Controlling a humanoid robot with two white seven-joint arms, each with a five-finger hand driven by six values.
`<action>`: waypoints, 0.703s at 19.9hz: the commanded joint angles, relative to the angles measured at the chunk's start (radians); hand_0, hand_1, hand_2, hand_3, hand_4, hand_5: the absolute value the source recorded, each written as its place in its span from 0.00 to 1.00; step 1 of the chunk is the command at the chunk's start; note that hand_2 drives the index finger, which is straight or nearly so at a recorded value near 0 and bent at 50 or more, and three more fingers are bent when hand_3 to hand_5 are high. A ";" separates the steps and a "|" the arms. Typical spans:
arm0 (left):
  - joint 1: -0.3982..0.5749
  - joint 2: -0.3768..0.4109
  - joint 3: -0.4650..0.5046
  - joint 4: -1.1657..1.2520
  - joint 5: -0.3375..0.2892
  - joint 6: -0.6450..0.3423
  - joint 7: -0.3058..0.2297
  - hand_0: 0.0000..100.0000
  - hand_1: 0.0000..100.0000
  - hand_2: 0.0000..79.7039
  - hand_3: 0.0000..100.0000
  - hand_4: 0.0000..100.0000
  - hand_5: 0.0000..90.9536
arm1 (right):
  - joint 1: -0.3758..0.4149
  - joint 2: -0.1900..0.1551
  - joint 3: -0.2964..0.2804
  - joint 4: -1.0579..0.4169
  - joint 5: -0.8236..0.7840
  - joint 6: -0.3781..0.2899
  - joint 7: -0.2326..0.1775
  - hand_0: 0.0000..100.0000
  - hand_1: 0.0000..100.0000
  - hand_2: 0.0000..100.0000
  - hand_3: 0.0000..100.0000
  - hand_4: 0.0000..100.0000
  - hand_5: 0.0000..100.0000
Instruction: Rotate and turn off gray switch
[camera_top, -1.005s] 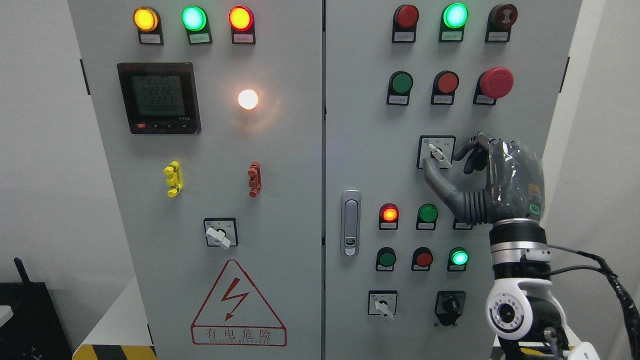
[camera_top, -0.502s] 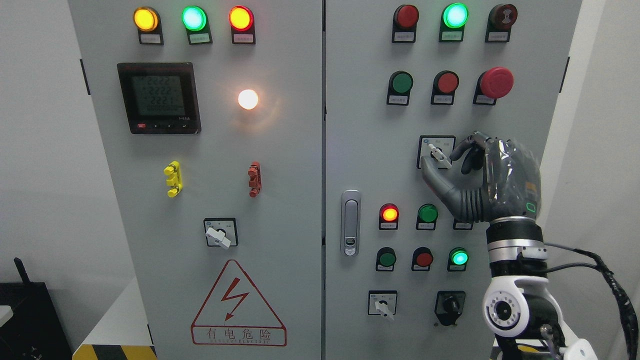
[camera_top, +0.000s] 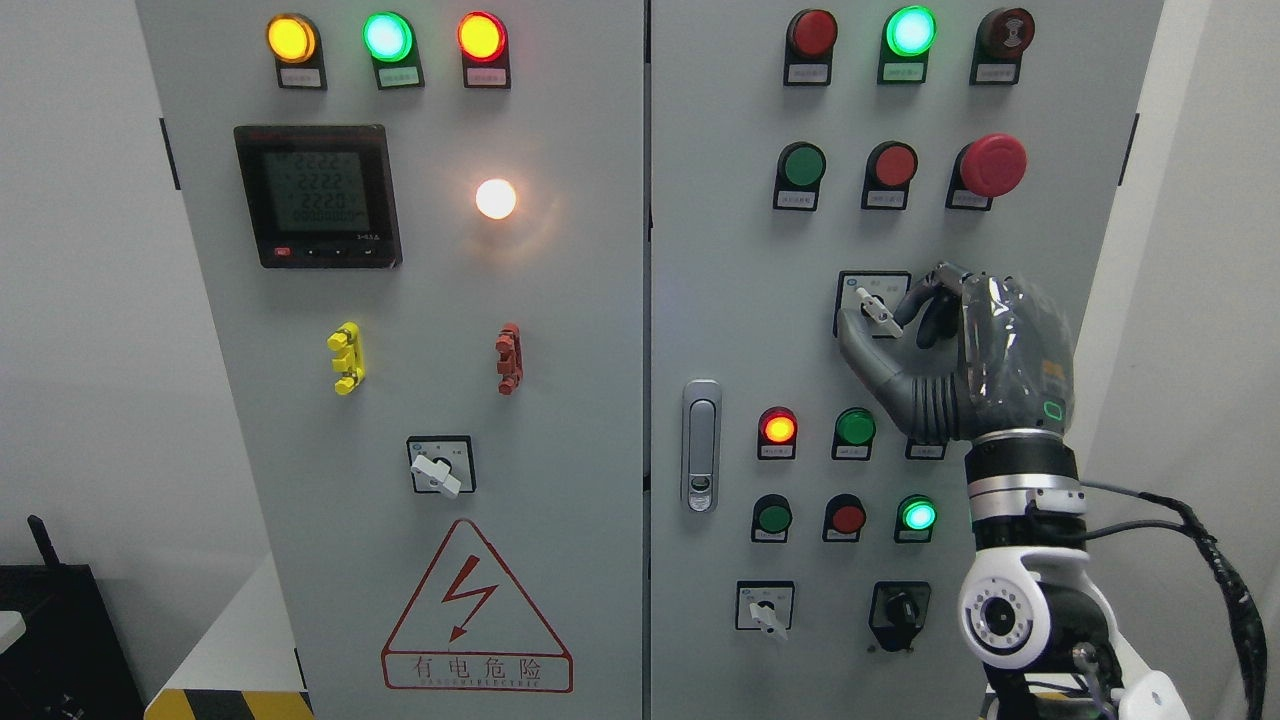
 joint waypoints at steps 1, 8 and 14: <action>0.000 0.000 0.032 0.023 -0.008 0.001 0.000 0.12 0.39 0.00 0.00 0.00 0.00 | -0.003 0.007 0.007 0.013 0.000 -0.001 -0.001 0.25 0.39 0.65 0.88 0.83 0.99; 0.000 0.000 0.032 0.023 -0.008 0.001 0.001 0.12 0.39 0.00 0.00 0.00 0.00 | -0.005 0.007 0.007 0.015 0.001 -0.001 -0.001 0.34 0.40 0.66 0.89 0.84 0.99; 0.000 0.000 0.032 0.023 -0.008 0.001 0.000 0.12 0.39 0.00 0.00 0.00 0.00 | -0.006 0.007 0.007 0.016 0.001 -0.001 -0.001 0.40 0.42 0.68 0.90 0.84 0.99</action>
